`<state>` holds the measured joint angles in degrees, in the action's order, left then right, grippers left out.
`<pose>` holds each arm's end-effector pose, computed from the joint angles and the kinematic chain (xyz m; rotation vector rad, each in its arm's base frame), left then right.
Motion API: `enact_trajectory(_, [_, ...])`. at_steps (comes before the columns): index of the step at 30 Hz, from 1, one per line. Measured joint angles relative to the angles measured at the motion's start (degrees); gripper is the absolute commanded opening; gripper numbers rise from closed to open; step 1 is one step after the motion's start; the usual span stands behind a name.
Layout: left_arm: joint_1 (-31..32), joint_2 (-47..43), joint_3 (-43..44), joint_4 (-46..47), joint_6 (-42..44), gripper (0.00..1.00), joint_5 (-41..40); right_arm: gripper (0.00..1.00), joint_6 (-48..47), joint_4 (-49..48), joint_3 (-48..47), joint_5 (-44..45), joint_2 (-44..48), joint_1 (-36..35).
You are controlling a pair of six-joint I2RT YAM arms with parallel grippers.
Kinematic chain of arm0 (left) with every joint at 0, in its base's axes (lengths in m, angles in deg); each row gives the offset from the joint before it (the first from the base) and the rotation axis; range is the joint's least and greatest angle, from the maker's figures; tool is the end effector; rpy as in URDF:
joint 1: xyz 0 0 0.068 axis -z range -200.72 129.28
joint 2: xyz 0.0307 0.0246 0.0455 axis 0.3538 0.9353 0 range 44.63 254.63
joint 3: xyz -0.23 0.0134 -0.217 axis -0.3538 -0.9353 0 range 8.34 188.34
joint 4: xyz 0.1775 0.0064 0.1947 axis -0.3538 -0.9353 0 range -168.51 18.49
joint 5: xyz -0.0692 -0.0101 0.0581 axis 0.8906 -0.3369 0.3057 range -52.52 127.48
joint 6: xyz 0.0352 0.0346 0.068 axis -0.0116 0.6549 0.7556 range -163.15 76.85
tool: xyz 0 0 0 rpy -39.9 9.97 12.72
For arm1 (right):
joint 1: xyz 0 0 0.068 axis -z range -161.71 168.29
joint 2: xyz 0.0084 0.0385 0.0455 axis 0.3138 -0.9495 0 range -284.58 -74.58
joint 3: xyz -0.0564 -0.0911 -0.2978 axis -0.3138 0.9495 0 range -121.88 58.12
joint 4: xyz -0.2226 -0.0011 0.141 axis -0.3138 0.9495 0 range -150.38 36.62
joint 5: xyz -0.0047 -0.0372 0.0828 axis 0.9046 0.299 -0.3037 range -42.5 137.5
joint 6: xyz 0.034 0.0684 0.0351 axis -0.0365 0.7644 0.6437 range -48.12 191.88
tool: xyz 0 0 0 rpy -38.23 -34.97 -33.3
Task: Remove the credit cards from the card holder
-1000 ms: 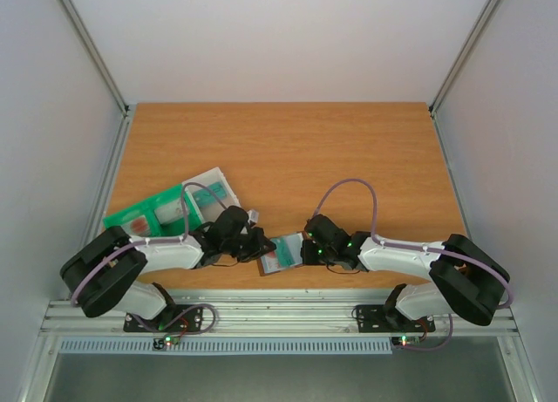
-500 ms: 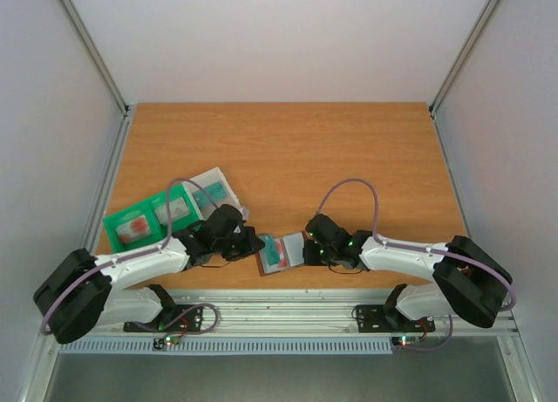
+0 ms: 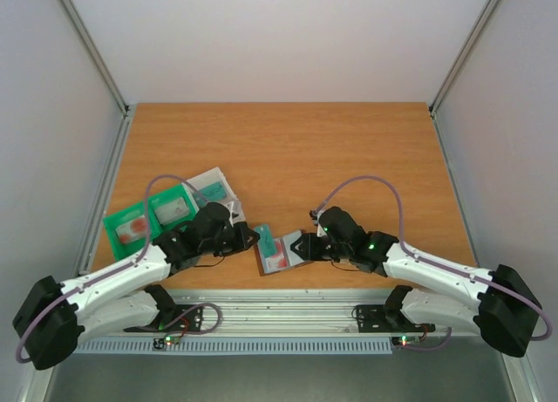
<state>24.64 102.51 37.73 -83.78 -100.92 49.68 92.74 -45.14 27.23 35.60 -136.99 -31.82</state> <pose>0.1380 -0.1620 0.2146 -0.1517 2.5504 -1.0854 0.1288 0.1779 0.2028 -0.7390 2.4192 0.7958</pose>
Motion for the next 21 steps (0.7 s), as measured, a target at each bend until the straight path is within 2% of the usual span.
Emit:
enact_trajectory(3, [0.0,-2.5,0.0,0.2,-0.3,0.0,0.8,0.4,2.4,-2.6,0.1,-2.9,3.0,0.0])
enact_trajectory(8, [0.0,-7.3,0.0,2.0,-1.6,0.0,2.6,0.62,7.6,-8.4,1.5,-7.5,5.5,0.0])
enact_trajectory(12, [0.0,-11.2,-0.7,5.4,-3.3,0.01,4.0,0.68,11.1,-11.8,2.7,-9.7,6.4,0.0])
enact_trajectory(14, [0.0,-12.2,-1.2,7.2,-4.2,0.0,4.4,0.65,12.2,-13.4,2.8,-10.5,6.6,0.0])
enact_trajectory(21, [0.0,-12.6,-2.8,13.1,-6.8,0.0,6.4,0.28,14.7,-19.3,3.1,-13.5,6.6,0.0])
